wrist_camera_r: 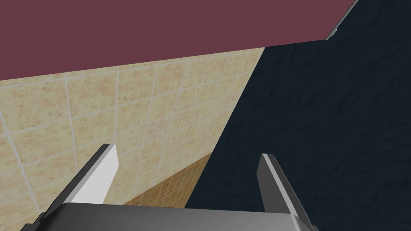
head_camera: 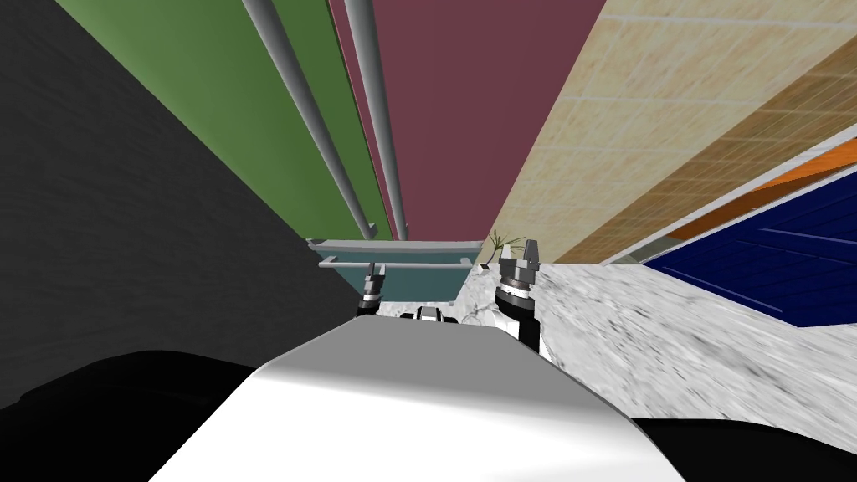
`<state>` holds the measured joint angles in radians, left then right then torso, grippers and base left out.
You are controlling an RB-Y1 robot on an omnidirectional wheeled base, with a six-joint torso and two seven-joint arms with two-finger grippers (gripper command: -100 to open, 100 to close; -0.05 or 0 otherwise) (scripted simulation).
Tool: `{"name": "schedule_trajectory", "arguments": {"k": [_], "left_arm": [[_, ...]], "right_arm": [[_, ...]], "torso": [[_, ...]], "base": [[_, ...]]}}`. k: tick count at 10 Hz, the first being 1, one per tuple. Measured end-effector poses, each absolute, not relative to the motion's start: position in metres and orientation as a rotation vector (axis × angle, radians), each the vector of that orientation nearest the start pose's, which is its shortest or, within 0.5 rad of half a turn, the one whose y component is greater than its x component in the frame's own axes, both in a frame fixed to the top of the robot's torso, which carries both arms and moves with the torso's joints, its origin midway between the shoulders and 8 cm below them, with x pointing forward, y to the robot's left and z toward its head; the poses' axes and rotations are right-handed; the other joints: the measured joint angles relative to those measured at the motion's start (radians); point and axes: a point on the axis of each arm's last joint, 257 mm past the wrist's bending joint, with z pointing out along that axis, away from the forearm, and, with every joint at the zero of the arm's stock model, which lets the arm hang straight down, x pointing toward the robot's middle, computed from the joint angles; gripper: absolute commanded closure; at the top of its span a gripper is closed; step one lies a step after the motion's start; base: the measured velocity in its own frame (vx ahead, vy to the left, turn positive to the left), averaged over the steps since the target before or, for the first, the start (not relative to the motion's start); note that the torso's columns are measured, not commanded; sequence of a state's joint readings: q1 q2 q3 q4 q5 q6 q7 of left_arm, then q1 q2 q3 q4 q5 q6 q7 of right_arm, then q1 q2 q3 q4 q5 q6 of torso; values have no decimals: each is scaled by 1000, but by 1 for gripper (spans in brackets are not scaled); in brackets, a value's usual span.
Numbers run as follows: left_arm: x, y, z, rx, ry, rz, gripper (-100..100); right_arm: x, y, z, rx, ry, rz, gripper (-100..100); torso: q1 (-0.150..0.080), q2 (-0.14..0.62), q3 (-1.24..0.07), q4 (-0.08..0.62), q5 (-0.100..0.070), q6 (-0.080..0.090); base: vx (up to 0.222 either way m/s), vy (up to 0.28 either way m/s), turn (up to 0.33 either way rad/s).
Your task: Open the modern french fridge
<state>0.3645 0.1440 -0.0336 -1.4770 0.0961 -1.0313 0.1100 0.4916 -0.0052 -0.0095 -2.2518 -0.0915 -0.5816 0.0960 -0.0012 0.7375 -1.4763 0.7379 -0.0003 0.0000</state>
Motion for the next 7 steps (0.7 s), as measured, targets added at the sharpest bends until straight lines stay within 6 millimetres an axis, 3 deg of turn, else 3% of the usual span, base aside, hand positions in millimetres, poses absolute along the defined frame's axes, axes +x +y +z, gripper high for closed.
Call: {"name": "schedule_trajectory", "arguments": {"k": [7], "left_arm": [[352, 299, -213, -835, 718, -1425, -100]], "right_arm": [[333, -292, 30, 629, 537, 1272, 0]], "torso": [[3, -11, -5, -7, 5, 5]], "base": [[32, -25, 12]]}}
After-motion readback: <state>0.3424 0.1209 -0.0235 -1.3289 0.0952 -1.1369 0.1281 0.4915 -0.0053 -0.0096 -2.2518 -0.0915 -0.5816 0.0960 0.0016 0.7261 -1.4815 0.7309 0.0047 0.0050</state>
